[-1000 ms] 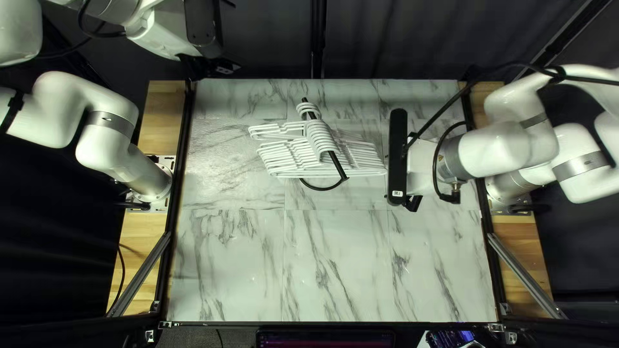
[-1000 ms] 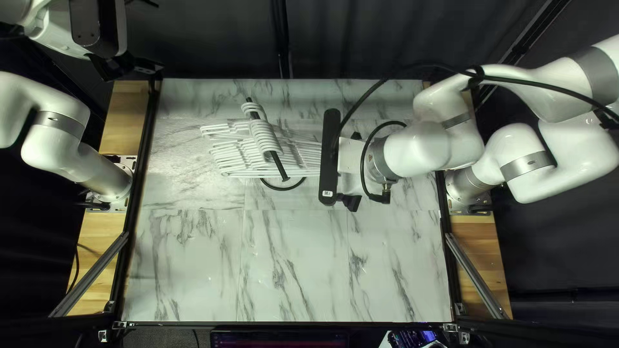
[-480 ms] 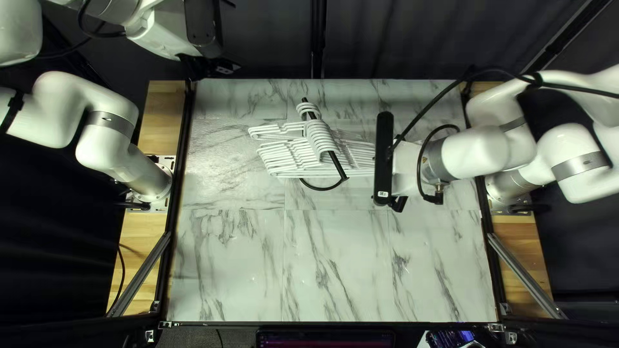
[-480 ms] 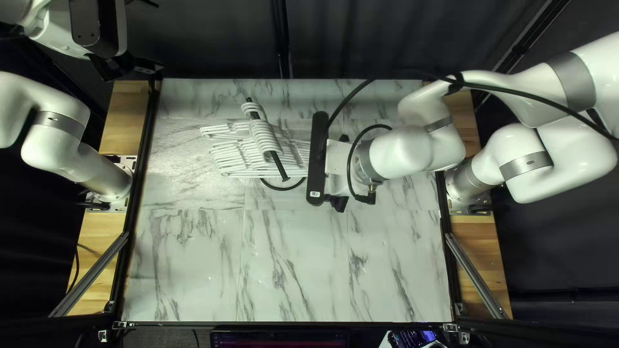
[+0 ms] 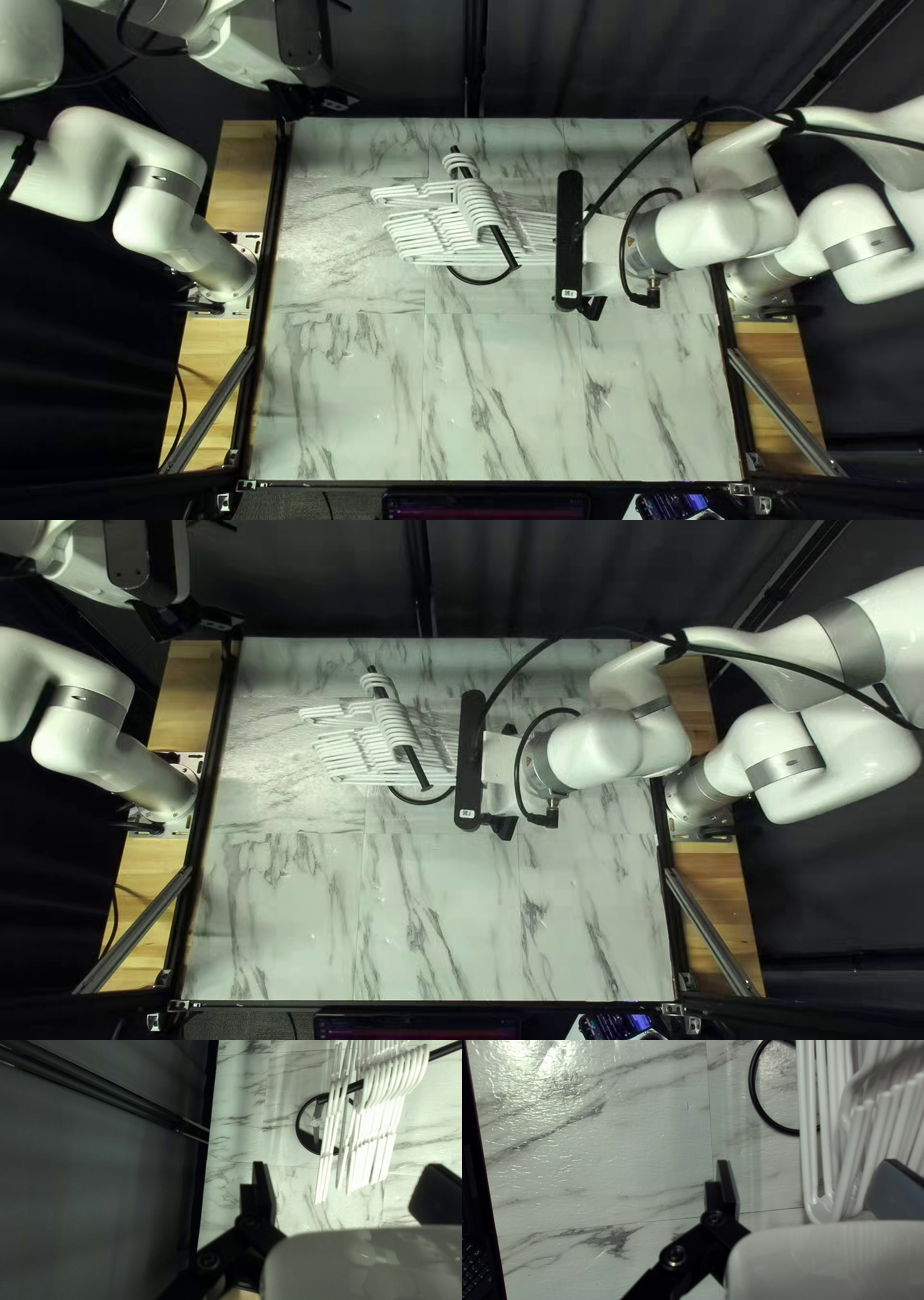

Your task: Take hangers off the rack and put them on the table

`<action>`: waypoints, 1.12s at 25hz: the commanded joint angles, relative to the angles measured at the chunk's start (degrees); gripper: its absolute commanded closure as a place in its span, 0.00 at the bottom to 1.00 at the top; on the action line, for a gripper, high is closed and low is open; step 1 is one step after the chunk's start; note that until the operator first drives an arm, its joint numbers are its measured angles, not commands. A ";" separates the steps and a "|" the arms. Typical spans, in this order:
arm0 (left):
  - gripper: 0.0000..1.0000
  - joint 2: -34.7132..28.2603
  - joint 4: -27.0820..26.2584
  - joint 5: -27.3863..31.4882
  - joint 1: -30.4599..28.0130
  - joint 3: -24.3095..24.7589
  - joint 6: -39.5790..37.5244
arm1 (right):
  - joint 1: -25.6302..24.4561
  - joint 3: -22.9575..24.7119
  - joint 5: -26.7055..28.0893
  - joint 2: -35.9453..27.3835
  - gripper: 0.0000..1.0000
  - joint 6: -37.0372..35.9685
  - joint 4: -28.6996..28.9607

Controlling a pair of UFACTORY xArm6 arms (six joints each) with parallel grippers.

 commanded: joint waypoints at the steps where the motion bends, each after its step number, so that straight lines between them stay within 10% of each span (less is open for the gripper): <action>1: 0.00 0.00 0.00 0.00 0.00 0.00 0.00 | 0.36 -0.56 0.31 0.56 0.00 0.44 0.08; 28: 0.00 0.00 0.00 0.00 0.00 0.00 0.00 | -0.32 2.29 -0.71 -1.15 0.00 -1.13 2.61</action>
